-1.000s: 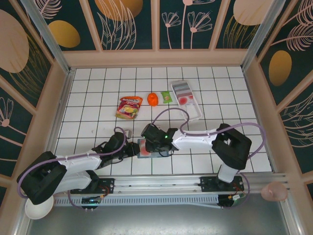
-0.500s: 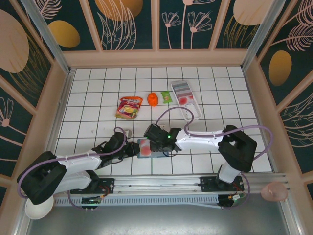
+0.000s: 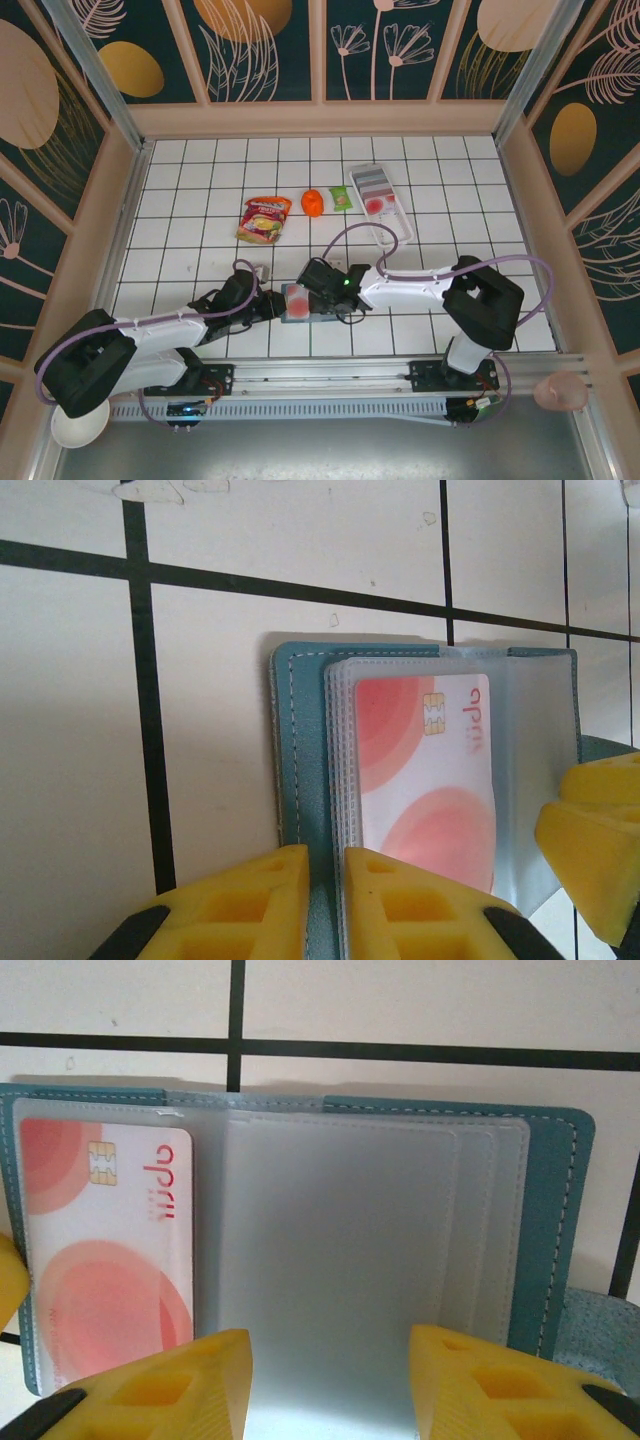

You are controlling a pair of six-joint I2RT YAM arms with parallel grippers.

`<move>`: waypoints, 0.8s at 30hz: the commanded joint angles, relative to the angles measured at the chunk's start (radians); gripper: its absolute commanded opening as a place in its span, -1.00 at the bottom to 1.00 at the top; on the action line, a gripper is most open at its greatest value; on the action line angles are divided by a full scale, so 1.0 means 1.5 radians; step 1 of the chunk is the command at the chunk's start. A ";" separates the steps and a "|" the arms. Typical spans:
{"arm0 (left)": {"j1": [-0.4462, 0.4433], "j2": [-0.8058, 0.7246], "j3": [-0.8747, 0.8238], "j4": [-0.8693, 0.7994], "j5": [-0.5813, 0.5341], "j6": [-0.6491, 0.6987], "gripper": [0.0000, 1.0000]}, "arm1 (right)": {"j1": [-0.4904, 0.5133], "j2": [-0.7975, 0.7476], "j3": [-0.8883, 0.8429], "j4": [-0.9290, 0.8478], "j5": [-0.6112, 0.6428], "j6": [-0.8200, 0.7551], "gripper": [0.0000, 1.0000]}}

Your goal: Put the credit cards into the card holder

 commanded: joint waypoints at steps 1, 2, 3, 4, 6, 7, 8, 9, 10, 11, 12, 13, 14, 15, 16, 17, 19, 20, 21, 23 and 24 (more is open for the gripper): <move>-0.004 0.003 -0.009 -0.029 0.004 0.005 -0.63 | 0.003 0.008 -0.012 -0.008 0.012 0.020 -0.07; -0.004 0.003 -0.009 -0.029 0.004 0.005 -0.62 | 0.004 0.007 -0.012 -0.010 0.015 0.021 -0.07; -0.004 0.004 -0.009 -0.029 0.004 0.004 -0.62 | 0.004 0.005 -0.013 -0.012 0.018 0.022 -0.07; -0.004 0.003 -0.009 -0.029 0.004 0.005 -0.62 | 0.004 0.003 -0.016 -0.012 0.018 0.022 -0.07; -0.004 0.003 -0.009 -0.029 0.004 0.004 -0.62 | 0.004 0.003 -0.016 -0.016 0.018 0.024 -0.07; -0.004 0.004 -0.009 -0.029 0.004 0.004 -0.63 | 0.004 0.002 -0.016 -0.017 0.018 0.023 -0.06; -0.004 0.004 -0.009 -0.028 0.004 0.005 -0.62 | 0.003 0.001 -0.016 -0.015 0.017 0.023 -0.04; -0.004 0.004 -0.009 -0.028 0.004 0.004 -0.63 | 0.004 0.002 -0.019 -0.012 0.014 0.023 -0.04; -0.004 0.005 -0.009 -0.028 0.004 0.004 -0.63 | 0.004 0.004 -0.019 -0.011 0.011 0.023 -0.03; -0.004 0.005 -0.009 -0.028 0.004 0.005 -0.63 | 0.004 0.006 -0.019 -0.011 0.009 0.024 -0.03; -0.004 0.006 -0.009 -0.027 0.004 0.005 -0.63 | 0.004 0.008 -0.020 -0.007 0.004 0.025 -0.03; -0.004 0.006 -0.008 -0.027 0.004 0.004 -0.63 | 0.004 0.009 -0.023 -0.001 0.001 0.026 -0.03; -0.004 0.006 -0.008 -0.027 0.004 0.004 -0.63 | 0.004 0.010 -0.025 0.008 -0.005 0.026 -0.03; -0.004 0.006 -0.008 -0.027 0.004 0.004 -0.63 | 0.004 0.011 -0.029 0.021 -0.012 0.028 -0.03; -0.004 0.005 -0.008 -0.027 0.004 0.004 -0.63 | 0.003 0.011 -0.032 0.032 -0.018 0.029 -0.02; -0.004 0.005 -0.008 -0.028 0.004 0.004 -0.63 | 0.004 0.014 -0.034 0.046 -0.026 0.030 -0.02; -0.004 0.003 -0.009 -0.028 0.003 0.004 -0.63 | 0.004 0.020 -0.038 0.072 -0.040 0.035 -0.03; -0.004 0.002 -0.009 -0.028 0.002 0.004 -0.63 | 0.004 0.024 -0.040 0.085 -0.047 0.036 -0.02; -0.004 0.003 -0.008 -0.029 0.002 0.004 -0.63 | 0.004 0.027 -0.042 0.099 -0.055 0.038 -0.02; -0.004 0.002 -0.011 -0.030 0.001 0.005 -0.63 | 0.003 0.031 -0.051 0.129 -0.066 0.045 -0.02; -0.004 0.000 -0.010 -0.031 0.001 0.005 -0.63 | 0.002 0.031 -0.059 0.149 -0.075 0.051 -0.02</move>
